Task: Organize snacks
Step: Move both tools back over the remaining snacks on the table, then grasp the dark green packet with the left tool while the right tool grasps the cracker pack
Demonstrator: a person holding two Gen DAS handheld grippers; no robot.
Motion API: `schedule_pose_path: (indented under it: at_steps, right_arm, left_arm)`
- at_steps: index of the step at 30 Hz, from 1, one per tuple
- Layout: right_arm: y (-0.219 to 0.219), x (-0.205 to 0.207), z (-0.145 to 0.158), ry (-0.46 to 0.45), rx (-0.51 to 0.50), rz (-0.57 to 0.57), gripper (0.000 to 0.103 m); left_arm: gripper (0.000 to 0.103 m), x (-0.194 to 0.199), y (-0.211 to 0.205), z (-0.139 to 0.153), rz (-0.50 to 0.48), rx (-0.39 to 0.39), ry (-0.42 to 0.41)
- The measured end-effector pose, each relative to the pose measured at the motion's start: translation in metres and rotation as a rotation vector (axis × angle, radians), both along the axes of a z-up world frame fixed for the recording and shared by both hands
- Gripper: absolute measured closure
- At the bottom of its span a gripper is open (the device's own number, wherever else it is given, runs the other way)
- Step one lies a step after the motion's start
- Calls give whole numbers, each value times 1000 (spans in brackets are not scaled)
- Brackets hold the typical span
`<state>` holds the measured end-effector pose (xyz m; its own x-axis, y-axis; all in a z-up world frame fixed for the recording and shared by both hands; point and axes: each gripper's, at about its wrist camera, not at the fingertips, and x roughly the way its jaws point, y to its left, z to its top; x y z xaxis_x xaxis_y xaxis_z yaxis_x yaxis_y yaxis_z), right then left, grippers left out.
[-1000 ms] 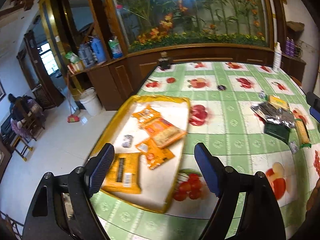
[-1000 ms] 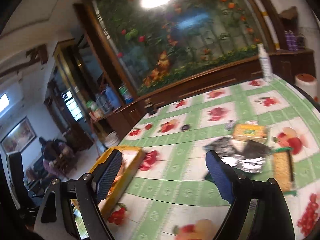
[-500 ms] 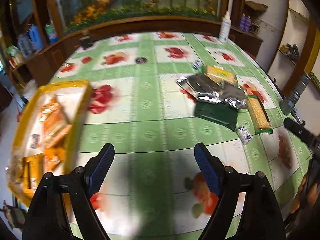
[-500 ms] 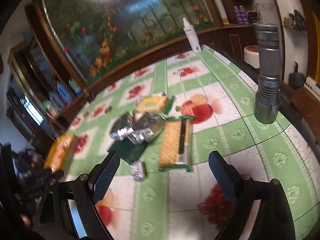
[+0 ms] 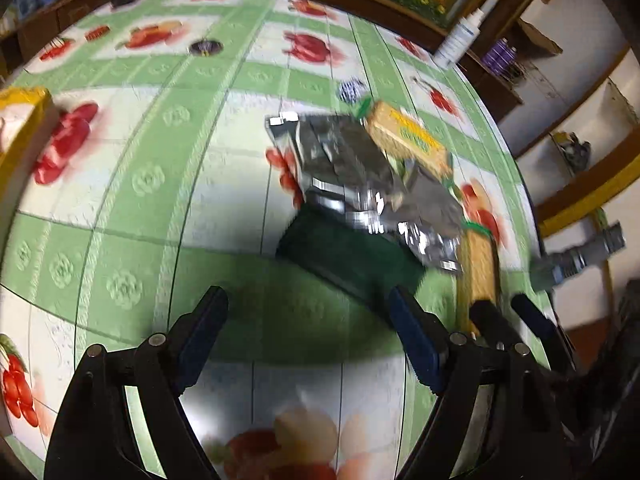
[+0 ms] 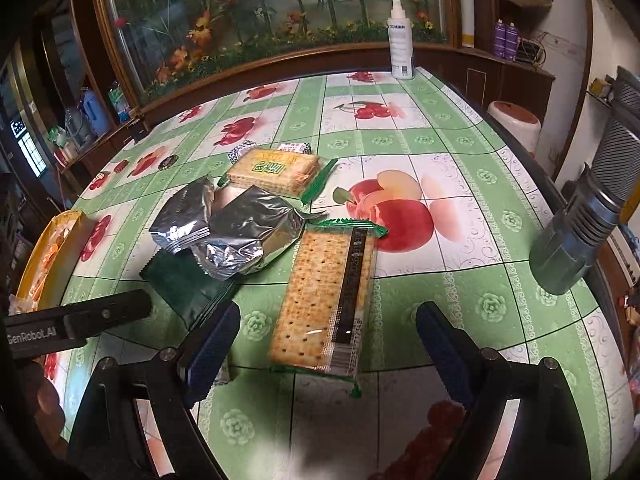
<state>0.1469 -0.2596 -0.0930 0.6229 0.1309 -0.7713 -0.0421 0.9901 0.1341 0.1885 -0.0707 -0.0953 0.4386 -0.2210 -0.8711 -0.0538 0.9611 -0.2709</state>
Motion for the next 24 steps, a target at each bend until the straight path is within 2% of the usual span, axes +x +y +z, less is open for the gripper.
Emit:
schedule_pose_path:
  at_steps: [3, 5, 7, 11, 15, 18, 22, 24]
  right_arm:
    - [-4, 3, -3, 6, 9, -10, 11]
    - [-7, 5, -4, 13, 21, -15, 11]
    - [-9, 7, -5, 14, 31, -17, 11]
    - [-9, 11, -5, 23, 28, 1, 11]
    - [-6, 11, -3, 16, 6, 23, 11]
    - [-3, 10, 0, 6, -14, 41, 11]
    - [6, 15, -2, 9, -67, 58, 11]
    - [10, 21, -10, 40, -100, 65, 16]
  left_arm:
    - [21, 14, -10, -1, 41, 27, -3]
    - [20, 24, -20, -3, 56, 99, -11]
    - [17, 30, -35, -6, 22, 217, -21]
    - [13, 21, -34, -6, -76, 282, -74]
    - [14, 6, -9, -2, -138, 354, -103]
    - [17, -1, 13, -1, -162, 335, -82]
    - [16, -1, 34, -5, -121, 270, -64]
    - [17, -3, 33, -5, -110, 266, -64]
